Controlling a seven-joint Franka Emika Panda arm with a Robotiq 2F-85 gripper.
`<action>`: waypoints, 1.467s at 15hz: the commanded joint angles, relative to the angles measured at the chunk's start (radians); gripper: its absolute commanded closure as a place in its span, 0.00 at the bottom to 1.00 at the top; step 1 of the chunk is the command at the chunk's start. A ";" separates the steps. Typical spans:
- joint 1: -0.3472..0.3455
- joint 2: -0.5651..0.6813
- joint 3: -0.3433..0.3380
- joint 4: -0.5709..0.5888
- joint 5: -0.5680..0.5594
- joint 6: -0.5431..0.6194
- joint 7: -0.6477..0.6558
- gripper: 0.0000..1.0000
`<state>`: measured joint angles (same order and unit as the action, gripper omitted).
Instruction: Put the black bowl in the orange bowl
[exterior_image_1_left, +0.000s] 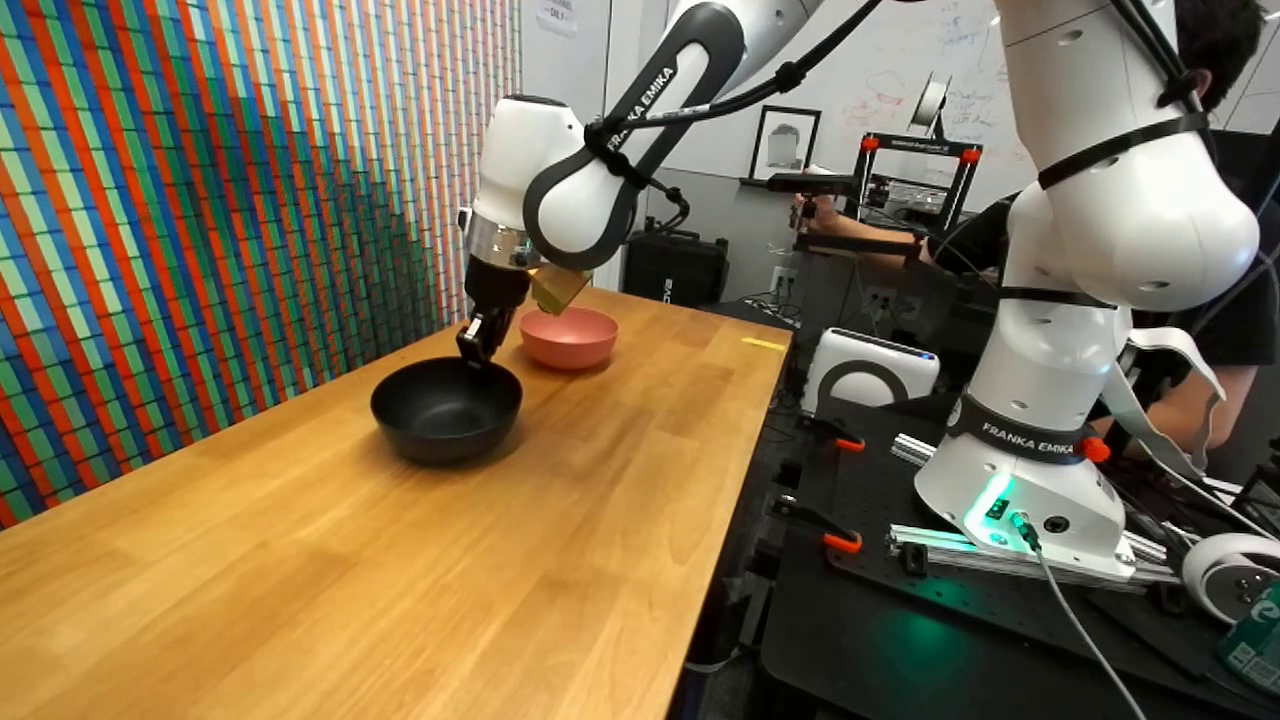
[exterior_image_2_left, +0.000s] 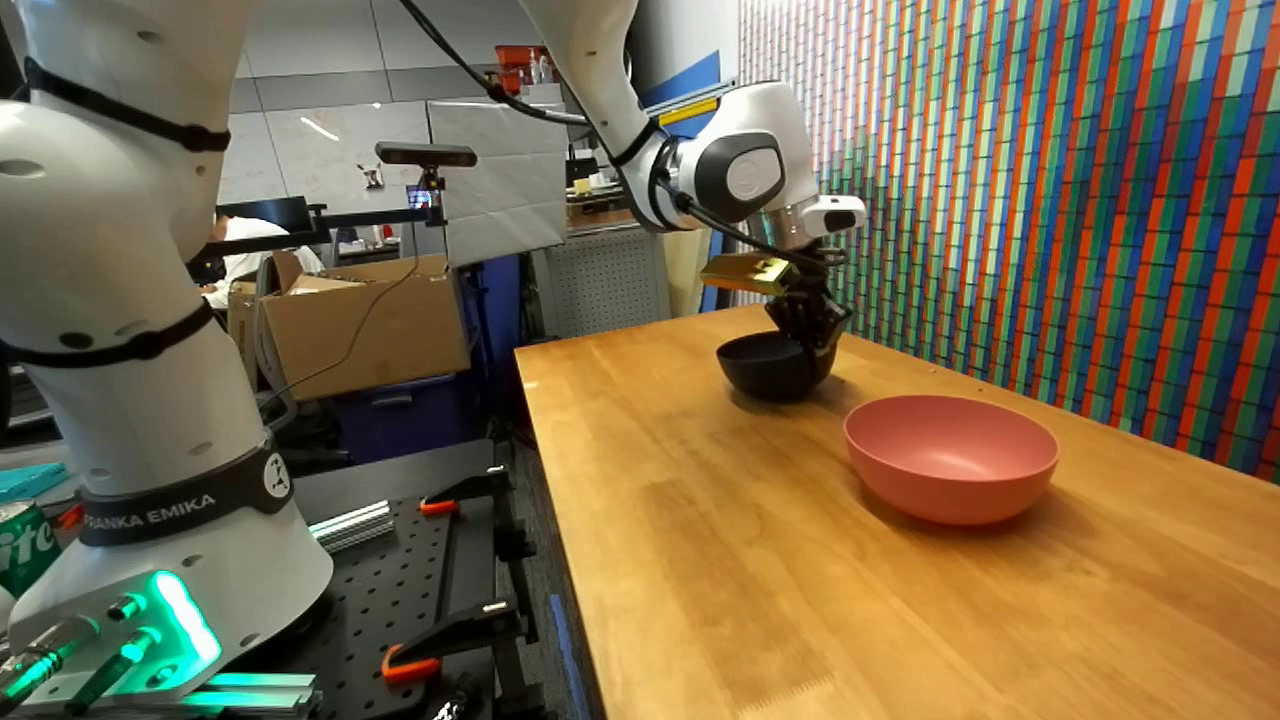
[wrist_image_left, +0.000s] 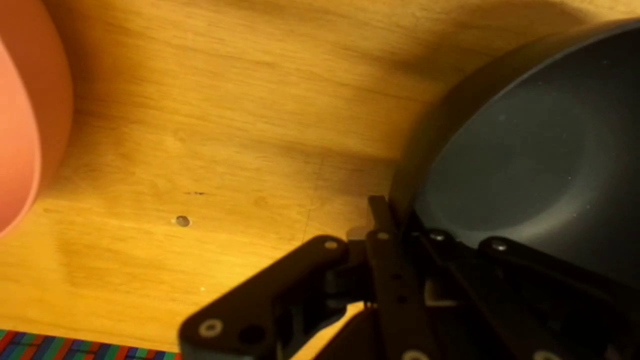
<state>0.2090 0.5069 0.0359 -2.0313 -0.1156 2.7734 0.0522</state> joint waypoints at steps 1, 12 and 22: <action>-0.001 -0.002 -0.015 0.030 -0.037 -0.071 -0.026 0.97; -0.103 -0.012 -0.069 0.256 -0.051 -0.349 -0.067 0.97; -0.309 -0.039 -0.118 0.391 0.016 -0.651 -0.126 0.97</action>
<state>-0.0475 0.4786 -0.0821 -1.6825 -0.1491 2.1966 -0.0245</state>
